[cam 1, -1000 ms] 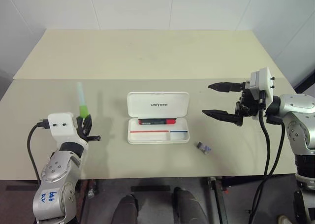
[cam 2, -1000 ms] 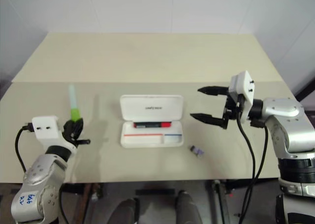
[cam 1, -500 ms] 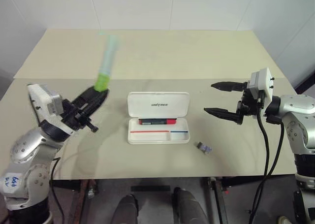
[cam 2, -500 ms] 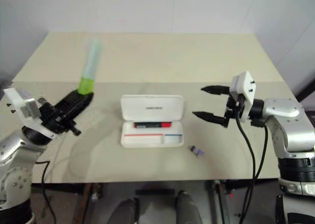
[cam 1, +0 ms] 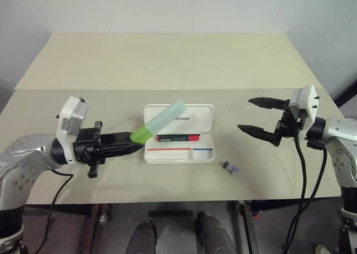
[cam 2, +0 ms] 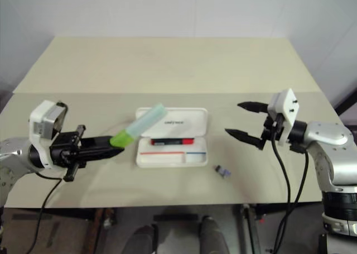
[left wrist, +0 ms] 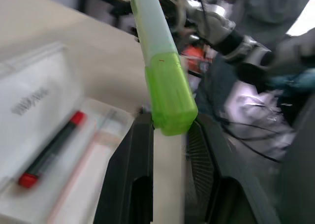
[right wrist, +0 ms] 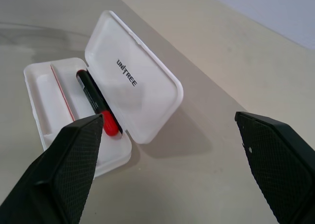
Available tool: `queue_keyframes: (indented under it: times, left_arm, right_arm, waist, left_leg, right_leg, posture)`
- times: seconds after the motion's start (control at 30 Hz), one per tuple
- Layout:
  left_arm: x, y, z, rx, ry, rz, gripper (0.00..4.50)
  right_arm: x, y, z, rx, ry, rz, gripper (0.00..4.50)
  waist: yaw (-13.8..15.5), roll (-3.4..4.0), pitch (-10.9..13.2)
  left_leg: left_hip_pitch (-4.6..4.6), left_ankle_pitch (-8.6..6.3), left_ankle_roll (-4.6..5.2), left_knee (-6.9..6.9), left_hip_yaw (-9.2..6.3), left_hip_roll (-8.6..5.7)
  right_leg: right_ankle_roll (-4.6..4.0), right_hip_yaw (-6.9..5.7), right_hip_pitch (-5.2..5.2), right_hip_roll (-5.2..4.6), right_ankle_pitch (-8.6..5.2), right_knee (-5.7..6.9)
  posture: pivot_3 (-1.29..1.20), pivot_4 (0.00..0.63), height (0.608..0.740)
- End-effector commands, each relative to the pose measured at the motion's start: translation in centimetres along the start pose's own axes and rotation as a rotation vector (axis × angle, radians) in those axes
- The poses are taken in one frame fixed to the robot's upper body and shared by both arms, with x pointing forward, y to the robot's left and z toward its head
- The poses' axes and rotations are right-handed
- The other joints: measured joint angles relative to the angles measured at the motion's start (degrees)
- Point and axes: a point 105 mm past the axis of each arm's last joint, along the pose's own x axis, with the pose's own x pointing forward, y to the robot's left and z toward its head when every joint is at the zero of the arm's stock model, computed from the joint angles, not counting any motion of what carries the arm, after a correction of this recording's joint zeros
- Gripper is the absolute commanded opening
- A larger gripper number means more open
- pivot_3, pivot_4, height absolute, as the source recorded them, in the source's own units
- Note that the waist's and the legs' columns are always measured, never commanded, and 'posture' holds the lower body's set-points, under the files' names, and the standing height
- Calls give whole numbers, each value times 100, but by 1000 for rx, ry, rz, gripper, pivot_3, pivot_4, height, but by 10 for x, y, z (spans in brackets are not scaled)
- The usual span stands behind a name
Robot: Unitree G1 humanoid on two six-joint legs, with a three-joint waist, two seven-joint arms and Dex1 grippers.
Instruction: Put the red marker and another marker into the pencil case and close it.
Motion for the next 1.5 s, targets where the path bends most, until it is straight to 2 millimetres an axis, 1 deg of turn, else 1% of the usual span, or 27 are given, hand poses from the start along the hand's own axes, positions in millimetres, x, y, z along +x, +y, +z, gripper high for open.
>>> queue_keyframes:
  times: [0.03,0.13,0.2,0.3,0.5,0.8,0.9,1.07,1.23,1.5]
  left_arm:
    - [0,3,1,-72,44,-86,595]
    - [1,4,-3,-144,106,-155,595]
    - [3,9,-5,-168,126,-176,595]
    - [3,11,-6,-197,143,-196,595]
    - [15,29,-11,-191,204,-204,595]
    - [24,43,-38,-104,340,-210,595]
    - [25,47,-41,-102,334,-192,595]
    - [22,52,-50,-82,369,-171,595]
    - [16,65,-58,-45,421,-129,595]
    - [18,76,-61,-11,440,-138,595]
  right_arm:
    - [-10,-3,17,-52,-22,-37,4500]
    - [-14,0,17,-50,-14,-52,4500]
    - [-17,2,17,-47,-7,-64,4500]
    - [-19,4,17,-45,-3,-69,4500]
    - [-24,11,14,-30,5,-97,4500]
    - [-25,14,15,-28,0,-121,4500]
    - [-24,15,16,-29,-3,-122,4500]
    - [-23,15,16,-28,-8,-125,4500]
    - [-20,14,16,-27,-17,-122,4500]
    - [-17,14,18,-30,-26,-116,4500]
  waist:
    - [-7,0,0]
    - [-9,0,0]
    - [-8,0,0]
    - [-17,1,1]
    - [27,1,1]
    - [10,1,1]
    - [19,1,1]
    - [15,1,1]
    - [19,1,1]
    - [48,2,1]
  left_leg:
    - [-1,0,0,0,0,0]
    - [-4,0,0,-6,0,0]
    - [-2,-1,-1,-12,0,0]
    - [-3,-2,-1,-15,0,0]
    - [-5,-2,0,-4,-2,-2]
    - [-6,-2,0,-4,-2,-1]
    - [-8,-2,0,-1,-2,-2]
    - [-7,-2,0,-2,-2,-1]
    - [-7,-2,0,-1,-2,-1]
    - [-7,-2,0,-2,-2,-1]
  right_leg:
    - [0,0,0,0,0,-1]
    - [0,0,-2,-1,0,-4]
    - [1,0,-3,0,-1,0]
    - [7,0,-11,0,-3,8]
    - [8,0,-9,-2,-5,13]
    - [7,0,-10,0,-5,14]
    - [7,1,-9,-2,-5,13]
    - [9,1,-10,-1,-4,15]
    - [9,1,-9,-2,-4,15]
    - [22,0,-10,0,3,18]
  posture:
    - [0,150,740]
    - [0,150,740]
    - [0,150,740]
    - [0,150,740]
    - [0,150,740]
    - [0,150,740]
    - [0,150,740]
    - [0,150,740]
    - [0,150,740]
    - [0,150,740]
